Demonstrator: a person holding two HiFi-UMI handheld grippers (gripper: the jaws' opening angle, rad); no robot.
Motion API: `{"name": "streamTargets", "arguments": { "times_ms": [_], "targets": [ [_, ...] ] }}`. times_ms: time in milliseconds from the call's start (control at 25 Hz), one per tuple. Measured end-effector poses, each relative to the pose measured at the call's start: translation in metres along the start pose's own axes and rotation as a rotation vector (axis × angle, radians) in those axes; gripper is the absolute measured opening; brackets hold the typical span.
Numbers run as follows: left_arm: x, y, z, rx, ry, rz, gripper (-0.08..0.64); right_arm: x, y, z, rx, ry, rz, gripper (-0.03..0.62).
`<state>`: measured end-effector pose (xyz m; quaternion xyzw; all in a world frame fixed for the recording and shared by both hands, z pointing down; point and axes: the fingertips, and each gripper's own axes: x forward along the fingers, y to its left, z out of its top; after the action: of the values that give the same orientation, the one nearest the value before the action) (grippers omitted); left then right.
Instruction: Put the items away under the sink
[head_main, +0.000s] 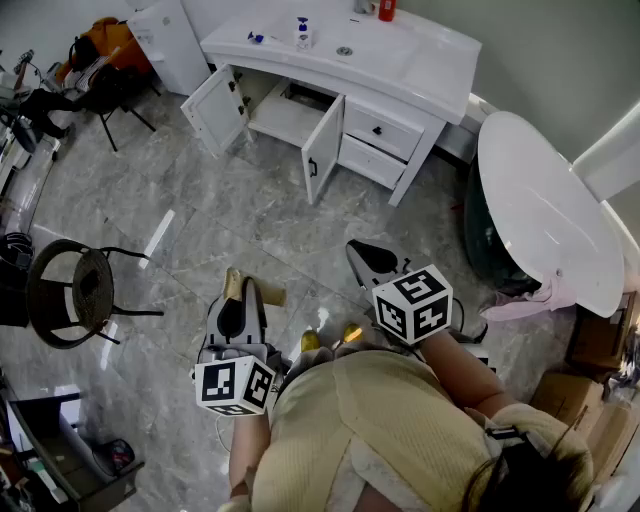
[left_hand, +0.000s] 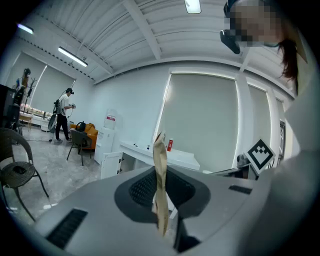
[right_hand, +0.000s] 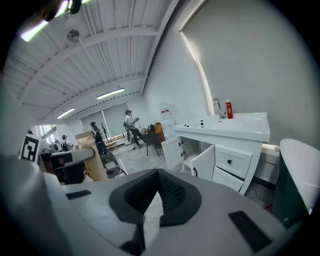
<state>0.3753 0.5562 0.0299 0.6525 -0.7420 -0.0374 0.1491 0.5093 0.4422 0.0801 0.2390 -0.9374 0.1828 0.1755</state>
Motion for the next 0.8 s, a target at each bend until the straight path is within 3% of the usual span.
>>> {"name": "streamTargets", "arguments": {
  "times_ms": [200, 800],
  "targets": [
    [0.003, -0.016, -0.011, -0.009, 0.024, 0.000, 0.063, -0.012, -0.013, -0.006, 0.043, 0.002, 0.008, 0.026],
    [0.005, -0.024, -0.024, -0.019, 0.036, 0.056, 0.063, -0.006, -0.028, -0.021, 0.031, 0.045, 0.045, 0.026]
  ]
}}
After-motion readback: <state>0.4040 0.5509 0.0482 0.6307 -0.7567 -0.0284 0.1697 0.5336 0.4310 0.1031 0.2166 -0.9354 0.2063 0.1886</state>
